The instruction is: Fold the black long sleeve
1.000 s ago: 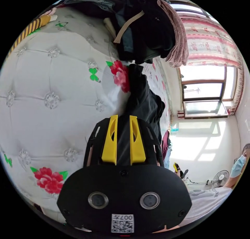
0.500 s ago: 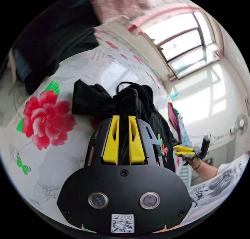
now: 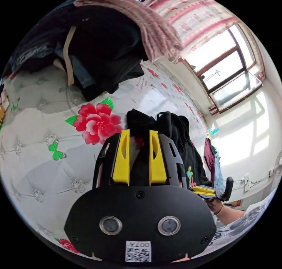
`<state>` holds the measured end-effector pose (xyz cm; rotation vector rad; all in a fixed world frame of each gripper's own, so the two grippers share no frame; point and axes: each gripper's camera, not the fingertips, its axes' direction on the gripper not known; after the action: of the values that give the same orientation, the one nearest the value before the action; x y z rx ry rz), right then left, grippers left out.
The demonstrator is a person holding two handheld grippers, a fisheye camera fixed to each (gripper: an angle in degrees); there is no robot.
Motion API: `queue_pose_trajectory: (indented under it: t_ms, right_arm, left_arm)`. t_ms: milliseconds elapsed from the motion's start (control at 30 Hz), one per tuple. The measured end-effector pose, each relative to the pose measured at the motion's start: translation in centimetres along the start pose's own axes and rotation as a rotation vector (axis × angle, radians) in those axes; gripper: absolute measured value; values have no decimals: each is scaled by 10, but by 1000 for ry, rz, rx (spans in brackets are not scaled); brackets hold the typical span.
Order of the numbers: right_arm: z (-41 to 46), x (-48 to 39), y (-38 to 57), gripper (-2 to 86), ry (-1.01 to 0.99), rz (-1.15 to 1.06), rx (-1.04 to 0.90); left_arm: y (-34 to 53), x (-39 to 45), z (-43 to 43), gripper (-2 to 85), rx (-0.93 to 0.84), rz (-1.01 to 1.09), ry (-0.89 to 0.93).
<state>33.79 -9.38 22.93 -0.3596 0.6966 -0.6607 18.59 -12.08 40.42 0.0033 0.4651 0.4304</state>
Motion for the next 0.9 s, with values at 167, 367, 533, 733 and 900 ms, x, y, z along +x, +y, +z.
queue_pose_trajectory:
  t_ms: [167,367,533,733,900]
  right_arm:
    - [-21,16,-16,73,32,-6,47]
    - [-64,58,-83,89,79,19,147]
    - [-88,75,-145,102,85,14,239]
    - [-90,80,-224,122,127,-62,251]
    - [-50,76,-276,116,88,-54,160]
  left_arm:
    - [-31,-21,65,124,-126,-97,141]
    - [-18,-22,90,1,-70,-150,197]
    - [1,-28,-34,-6,158,-47,72]
    - [15,-60,-232,-6,463,-108,-543]
    - [35,-69,-279,-9,489,-253,-628]
